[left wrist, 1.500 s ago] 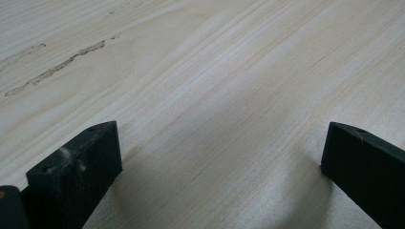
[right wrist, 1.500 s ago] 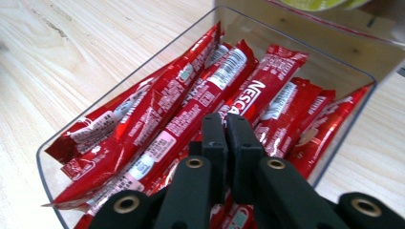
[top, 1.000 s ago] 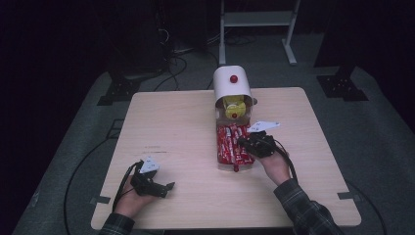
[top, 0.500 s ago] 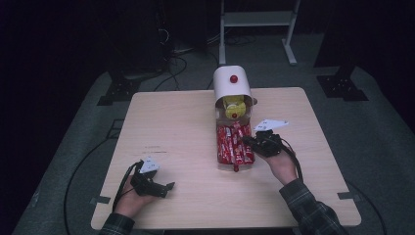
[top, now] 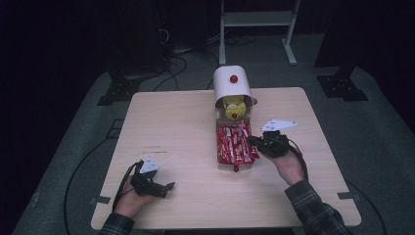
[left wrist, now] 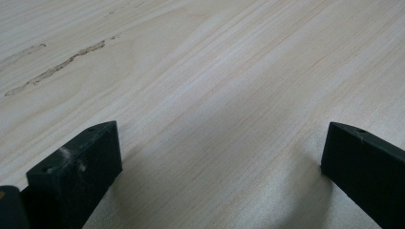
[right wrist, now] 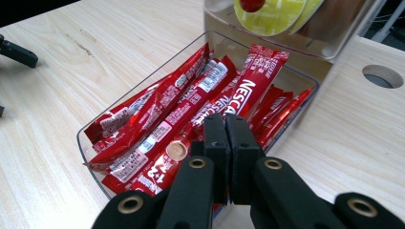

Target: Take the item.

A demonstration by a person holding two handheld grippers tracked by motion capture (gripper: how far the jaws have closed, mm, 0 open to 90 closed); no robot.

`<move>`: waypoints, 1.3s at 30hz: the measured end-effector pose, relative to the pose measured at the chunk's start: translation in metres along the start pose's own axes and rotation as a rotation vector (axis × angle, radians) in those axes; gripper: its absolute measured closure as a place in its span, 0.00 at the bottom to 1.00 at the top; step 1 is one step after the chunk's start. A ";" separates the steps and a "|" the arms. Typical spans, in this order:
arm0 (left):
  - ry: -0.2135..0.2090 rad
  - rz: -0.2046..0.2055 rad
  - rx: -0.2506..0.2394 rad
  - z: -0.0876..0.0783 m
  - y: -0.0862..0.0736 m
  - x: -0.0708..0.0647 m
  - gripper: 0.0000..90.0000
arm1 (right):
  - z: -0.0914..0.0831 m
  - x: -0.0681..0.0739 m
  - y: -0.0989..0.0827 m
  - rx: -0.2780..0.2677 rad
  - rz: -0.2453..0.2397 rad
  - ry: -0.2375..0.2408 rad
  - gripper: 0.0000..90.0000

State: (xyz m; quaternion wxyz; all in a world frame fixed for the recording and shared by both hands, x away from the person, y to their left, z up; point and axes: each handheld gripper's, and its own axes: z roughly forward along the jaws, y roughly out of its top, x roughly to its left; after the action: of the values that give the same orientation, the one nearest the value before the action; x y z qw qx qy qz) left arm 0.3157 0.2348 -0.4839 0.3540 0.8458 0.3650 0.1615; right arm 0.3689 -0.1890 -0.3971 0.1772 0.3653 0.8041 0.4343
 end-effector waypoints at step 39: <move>0.000 0.003 0.002 0.000 0.000 0.000 0.00 | -0.036 -0.021 -0.022 -0.012 0.043 -0.043 0.97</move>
State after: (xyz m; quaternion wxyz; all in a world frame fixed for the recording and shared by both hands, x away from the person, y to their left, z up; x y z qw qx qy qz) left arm 0.3158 0.2350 -0.4838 0.3531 0.8465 0.3641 0.1619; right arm 0.3517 -0.2327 -0.3961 0.1873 0.3907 0.7895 0.4347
